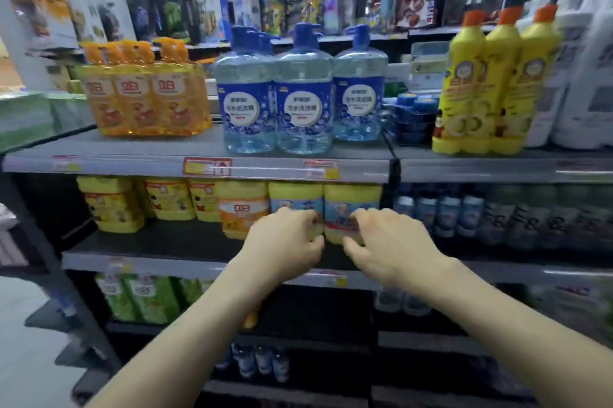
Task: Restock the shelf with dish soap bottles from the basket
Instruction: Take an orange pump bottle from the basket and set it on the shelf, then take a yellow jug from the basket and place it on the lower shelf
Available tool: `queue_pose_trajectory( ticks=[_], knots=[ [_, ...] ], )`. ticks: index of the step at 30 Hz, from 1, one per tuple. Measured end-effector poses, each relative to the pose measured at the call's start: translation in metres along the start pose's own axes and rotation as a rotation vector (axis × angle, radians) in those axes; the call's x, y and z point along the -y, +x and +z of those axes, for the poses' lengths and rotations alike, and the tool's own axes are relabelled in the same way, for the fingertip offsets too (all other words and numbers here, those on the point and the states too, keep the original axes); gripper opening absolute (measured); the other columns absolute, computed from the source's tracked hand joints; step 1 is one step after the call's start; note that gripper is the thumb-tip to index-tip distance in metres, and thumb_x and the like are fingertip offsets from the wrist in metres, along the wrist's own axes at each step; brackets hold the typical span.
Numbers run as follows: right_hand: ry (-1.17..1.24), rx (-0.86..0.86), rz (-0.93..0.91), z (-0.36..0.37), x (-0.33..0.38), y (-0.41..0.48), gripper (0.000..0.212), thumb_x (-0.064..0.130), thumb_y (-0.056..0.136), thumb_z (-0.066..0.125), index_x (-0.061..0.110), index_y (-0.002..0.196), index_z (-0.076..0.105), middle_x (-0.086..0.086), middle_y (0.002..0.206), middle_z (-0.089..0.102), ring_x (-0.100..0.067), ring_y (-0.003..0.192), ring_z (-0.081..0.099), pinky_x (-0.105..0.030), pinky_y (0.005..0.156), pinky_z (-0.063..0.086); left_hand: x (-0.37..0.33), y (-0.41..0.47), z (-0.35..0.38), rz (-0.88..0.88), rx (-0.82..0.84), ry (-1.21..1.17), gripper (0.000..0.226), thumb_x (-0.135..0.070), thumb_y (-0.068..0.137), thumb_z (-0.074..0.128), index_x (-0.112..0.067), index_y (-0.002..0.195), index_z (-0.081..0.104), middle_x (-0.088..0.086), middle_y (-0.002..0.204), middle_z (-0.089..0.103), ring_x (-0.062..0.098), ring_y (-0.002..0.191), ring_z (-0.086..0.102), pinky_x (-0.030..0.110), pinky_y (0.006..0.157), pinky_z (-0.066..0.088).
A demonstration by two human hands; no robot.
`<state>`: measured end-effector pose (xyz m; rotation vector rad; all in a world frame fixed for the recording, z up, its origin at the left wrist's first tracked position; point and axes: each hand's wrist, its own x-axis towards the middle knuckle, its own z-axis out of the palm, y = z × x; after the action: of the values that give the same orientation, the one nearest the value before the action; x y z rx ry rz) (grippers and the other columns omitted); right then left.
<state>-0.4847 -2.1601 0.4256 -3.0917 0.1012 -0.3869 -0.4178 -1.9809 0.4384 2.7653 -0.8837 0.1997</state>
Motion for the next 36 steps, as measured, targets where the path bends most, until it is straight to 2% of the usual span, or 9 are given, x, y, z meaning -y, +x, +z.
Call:
queue_pose_trajectory(
  ticks=[4, 9, 13, 17, 21, 29, 36],
  knots=[
    [-0.018, 0.178, 0.138, 0.039, -0.059, -0.068, 0.048, 0.059, 0.104, 0.041, 0.021, 0.13, 0.054, -0.003, 0.126, 0.062, -0.031, 0.117, 0.06, -0.044, 0.083, 0.046, -0.058, 0.003, 0.061, 0.113, 0.175, -0.007, 0.044, -0.051, 0.101, 0.054, -0.026, 0.136, 0.063, 0.003, 0.127, 0.069, 0.027, 0.116, 0.065, 0.039, 0.091, 0.056],
    [0.018, 0.283, 0.346, 0.073, -0.118, -0.134, 0.058, 0.06, 0.106, 0.04, 0.02, 0.148, 0.047, -0.004, 0.14, 0.059, -0.032, 0.126, 0.057, -0.042, 0.08, 0.039, -0.13, 0.015, 0.128, 0.257, 0.363, 0.018, 0.035, -0.05, 0.099, 0.055, -0.029, 0.126, 0.064, 0.006, 0.121, 0.07, 0.032, 0.111, 0.068, 0.039, 0.083, 0.053],
    [0.057, 0.283, 0.578, 0.093, -0.156, -0.188, 0.051, 0.057, 0.103, 0.044, 0.019, 0.136, 0.054, -0.006, 0.133, 0.064, -0.032, 0.124, 0.059, -0.043, 0.092, 0.048, -0.196, 0.025, 0.182, 0.429, 0.441, 0.003, 0.045, -0.05, 0.099, 0.053, -0.031, 0.139, 0.062, 0.005, 0.132, 0.069, 0.032, 0.118, 0.067, 0.04, 0.089, 0.054],
    [0.053, 0.283, 0.841, 0.109, -0.189, -0.24, 0.048, 0.056, 0.101, 0.045, 0.019, 0.13, 0.056, -0.006, 0.132, 0.065, -0.032, 0.123, 0.06, -0.043, 0.097, 0.048, -0.259, 0.025, 0.23, 0.588, 0.569, -0.036, 0.035, -0.048, 0.097, 0.052, -0.028, 0.123, 0.065, 0.003, 0.115, 0.072, 0.031, 0.106, 0.07, 0.036, 0.075, 0.047],
    [0.061, 0.299, 1.095, 0.125, -0.209, -0.295, 0.047, 0.054, 0.101, 0.045, 0.021, 0.132, 0.058, -0.004, 0.132, 0.066, -0.031, 0.122, 0.061, -0.042, 0.097, 0.049, -0.315, 0.014, 0.27, 0.741, 0.683, -0.024, 0.035, -0.047, 0.097, 0.053, -0.029, 0.123, 0.066, 0.004, 0.122, 0.072, 0.032, 0.112, 0.069, 0.038, 0.085, 0.054],
    [0.125, 0.35, 1.497, 0.141, -0.215, -0.409, 0.048, 0.052, 0.102, 0.047, 0.021, 0.138, 0.057, -0.005, 0.136, 0.065, -0.03, 0.126, 0.061, -0.039, 0.099, 0.049, -0.427, -0.047, 0.328, 1.089, 0.879, 0.073, 0.049, -0.048, 0.101, 0.055, -0.03, 0.146, 0.057, 0.005, 0.139, 0.066, 0.03, 0.125, 0.065, 0.042, 0.1, 0.056],
    [0.233, 0.347, 1.686, 0.153, -0.236, -0.509, 0.045, 0.05, 0.102, 0.05, 0.02, 0.135, 0.059, -0.005, 0.135, 0.065, -0.029, 0.126, 0.061, -0.04, 0.1, 0.049, -0.521, -0.12, 0.376, 1.252, 0.927, 0.2, 0.047, -0.048, 0.1, 0.053, -0.026, 0.142, 0.06, 0.008, 0.135, 0.066, 0.032, 0.121, 0.066, 0.041, 0.097, 0.055]
  ],
)
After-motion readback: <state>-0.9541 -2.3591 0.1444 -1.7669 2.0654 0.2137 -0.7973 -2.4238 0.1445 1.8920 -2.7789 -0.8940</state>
